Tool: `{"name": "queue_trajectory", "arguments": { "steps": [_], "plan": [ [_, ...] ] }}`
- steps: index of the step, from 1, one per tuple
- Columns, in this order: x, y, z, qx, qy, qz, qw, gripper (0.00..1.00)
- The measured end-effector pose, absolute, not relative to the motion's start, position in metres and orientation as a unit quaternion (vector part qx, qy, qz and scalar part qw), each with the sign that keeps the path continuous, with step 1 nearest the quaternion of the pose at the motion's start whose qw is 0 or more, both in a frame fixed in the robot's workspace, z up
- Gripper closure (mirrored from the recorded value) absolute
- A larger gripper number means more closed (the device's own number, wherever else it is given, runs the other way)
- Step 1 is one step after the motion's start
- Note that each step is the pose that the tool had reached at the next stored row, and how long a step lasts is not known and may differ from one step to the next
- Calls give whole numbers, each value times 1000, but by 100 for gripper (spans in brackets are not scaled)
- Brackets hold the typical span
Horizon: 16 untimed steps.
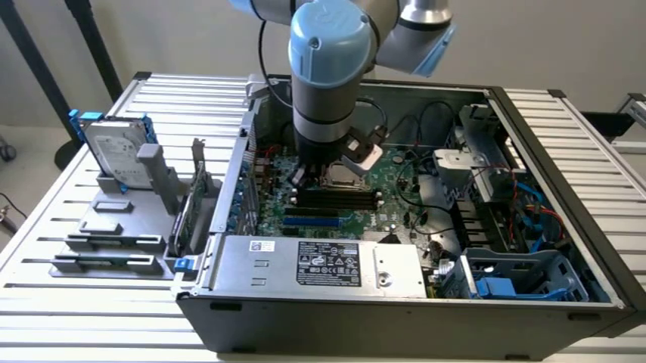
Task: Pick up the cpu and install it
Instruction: 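Install the first cpu locking lever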
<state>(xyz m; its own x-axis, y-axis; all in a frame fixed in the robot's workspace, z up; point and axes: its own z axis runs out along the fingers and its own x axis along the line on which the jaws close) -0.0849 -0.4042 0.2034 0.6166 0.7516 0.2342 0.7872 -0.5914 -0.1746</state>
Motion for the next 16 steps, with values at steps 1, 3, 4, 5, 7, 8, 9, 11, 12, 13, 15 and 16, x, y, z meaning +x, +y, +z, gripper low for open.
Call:
{"name": "queue_trajectory", "arguments": {
  "steps": [1, 3, 4, 5, 7, 8, 9, 11, 12, 13, 15, 16],
  "plan": [
    [-85, -404, 202, -889, -433, -68, 131, 89],
    [-85, -404, 200, -889, -433, -68, 131, 89],
    [-85, -404, 199, -889, -433, -68, 131, 89],
    [-85, -404, 199, -889, -433, -68, 131, 89],
    [-85, -403, 197, -889, -432, -68, 131, 89],
    [-85, -402, 196, -889, -432, -68, 131, 89],
    [-85, -402, 195, -889, -432, -68, 131, 89],
    [-85, -402, 194, -889, -433, -68, 131, 89],
    [-85, -402, 194, -889, -433, -68, 131, 89],
    [-86, -402, 194, -889, -433, -68, 131, 89],
    [-86, -401, 194, -890, -432, -67, 131, 89],
    [-86, -401, 195, -890, -432, -66, 132, 89]
  ]
}}
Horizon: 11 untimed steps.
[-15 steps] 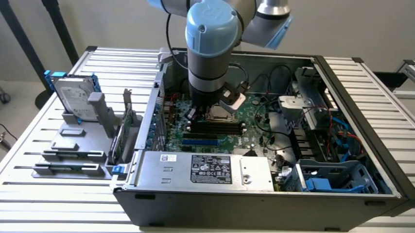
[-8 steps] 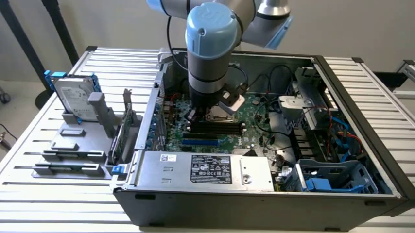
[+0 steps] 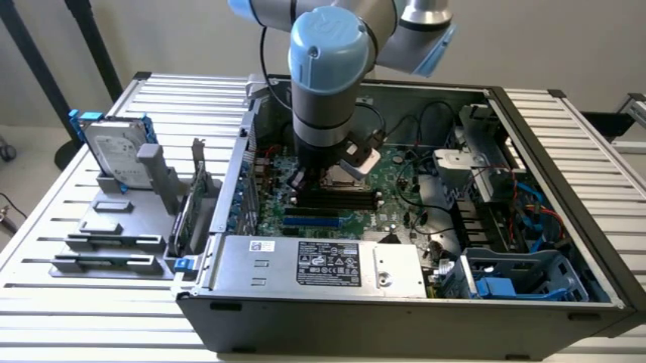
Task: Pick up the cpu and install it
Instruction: 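Install the first cpu locking lever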
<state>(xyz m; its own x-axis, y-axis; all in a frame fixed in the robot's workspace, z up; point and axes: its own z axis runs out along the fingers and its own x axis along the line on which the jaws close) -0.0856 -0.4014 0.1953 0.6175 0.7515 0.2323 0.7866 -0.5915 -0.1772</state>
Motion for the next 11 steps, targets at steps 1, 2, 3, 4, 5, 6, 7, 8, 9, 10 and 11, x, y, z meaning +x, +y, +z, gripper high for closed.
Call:
{"name": "queue_trajectory", "arguments": {
  "steps": [1, 2, 3, 4, 5, 6, 7, 8, 9, 10, 11],
  "plan": [
    [-86, -401, 197, -890, -432, -65, 132, 89],
    [-86, -401, 198, -890, -432, -64, 133, 89],
    [-86, -401, 199, -890, -432, -63, 133, 89],
    [-86, -401, 201, -890, -432, -62, 134, 89],
    [-86, -401, 202, -890, -432, -61, 134, 89],
    [-86, -400, 204, -890, -431, -61, 134, 89],
    [-85, -398, 205, -890, -431, -60, 135, 89],
    [-86, -396, 206, -890, -431, -59, 135, 89],
    [-86, -394, 207, -890, -432, -58, 135, 89],
    [-86, -392, 208, -890, -432, -57, 136, 89],
    [-86, -389, 209, -889, -433, -57, 136, 89]
  ]
}}
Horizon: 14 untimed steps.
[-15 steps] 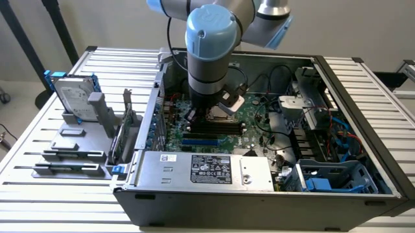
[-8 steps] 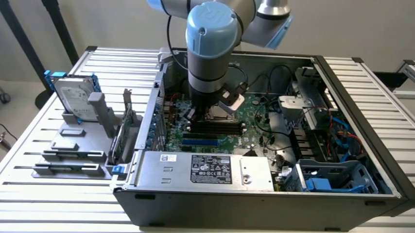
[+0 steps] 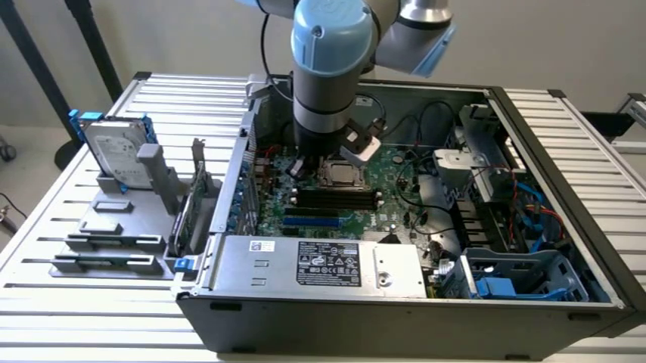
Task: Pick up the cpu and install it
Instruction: 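Install the first cpu locking lever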
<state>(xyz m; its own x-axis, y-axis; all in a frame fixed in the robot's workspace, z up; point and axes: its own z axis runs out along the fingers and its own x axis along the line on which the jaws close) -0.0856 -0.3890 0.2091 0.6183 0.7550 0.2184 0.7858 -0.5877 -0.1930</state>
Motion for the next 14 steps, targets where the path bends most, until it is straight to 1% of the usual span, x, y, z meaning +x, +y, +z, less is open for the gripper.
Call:
{"name": "queue_trajectory", "arguments": {
  "steps": [6, 14],
  "plan": [
    [-86, -377, 219, -885, -441, -53, 138, 89],
    [-86, -374, 242, -867, -476, -47, 140, 89]
  ]
}}
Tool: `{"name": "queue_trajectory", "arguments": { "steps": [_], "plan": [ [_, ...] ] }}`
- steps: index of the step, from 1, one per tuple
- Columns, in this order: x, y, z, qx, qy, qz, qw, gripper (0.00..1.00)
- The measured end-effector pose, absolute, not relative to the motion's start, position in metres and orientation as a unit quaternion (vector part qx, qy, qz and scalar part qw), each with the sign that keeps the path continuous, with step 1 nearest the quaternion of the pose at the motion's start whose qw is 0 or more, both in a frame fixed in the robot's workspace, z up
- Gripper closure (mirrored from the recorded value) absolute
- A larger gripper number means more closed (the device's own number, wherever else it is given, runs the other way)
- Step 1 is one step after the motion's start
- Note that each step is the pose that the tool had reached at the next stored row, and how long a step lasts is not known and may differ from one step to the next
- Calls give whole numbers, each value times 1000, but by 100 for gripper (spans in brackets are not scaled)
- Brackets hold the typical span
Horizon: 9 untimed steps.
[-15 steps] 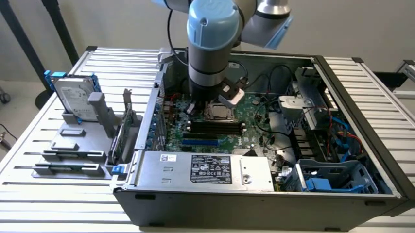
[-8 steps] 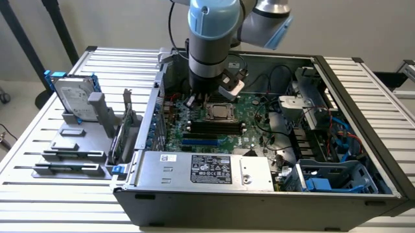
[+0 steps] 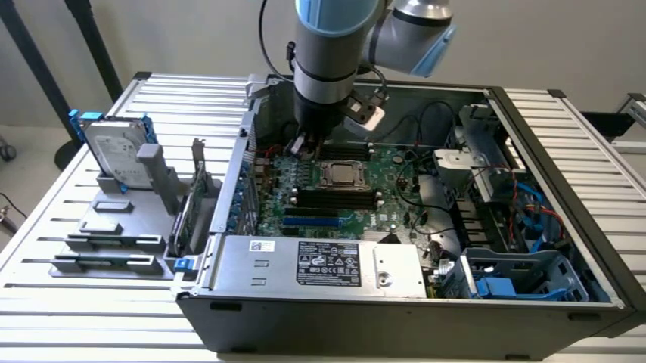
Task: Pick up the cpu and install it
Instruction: 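Install the first cpu locking lever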
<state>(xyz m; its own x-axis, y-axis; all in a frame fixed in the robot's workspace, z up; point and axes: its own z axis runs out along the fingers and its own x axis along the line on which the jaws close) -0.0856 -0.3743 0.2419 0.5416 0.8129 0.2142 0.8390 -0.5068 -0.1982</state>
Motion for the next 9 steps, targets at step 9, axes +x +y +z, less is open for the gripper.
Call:
{"name": "queue_trajectory", "arguments": {
  "steps": [9],
  "plan": [
    [-86, -374, 242, -863, -483, -46, 140, 89]
  ]
}}
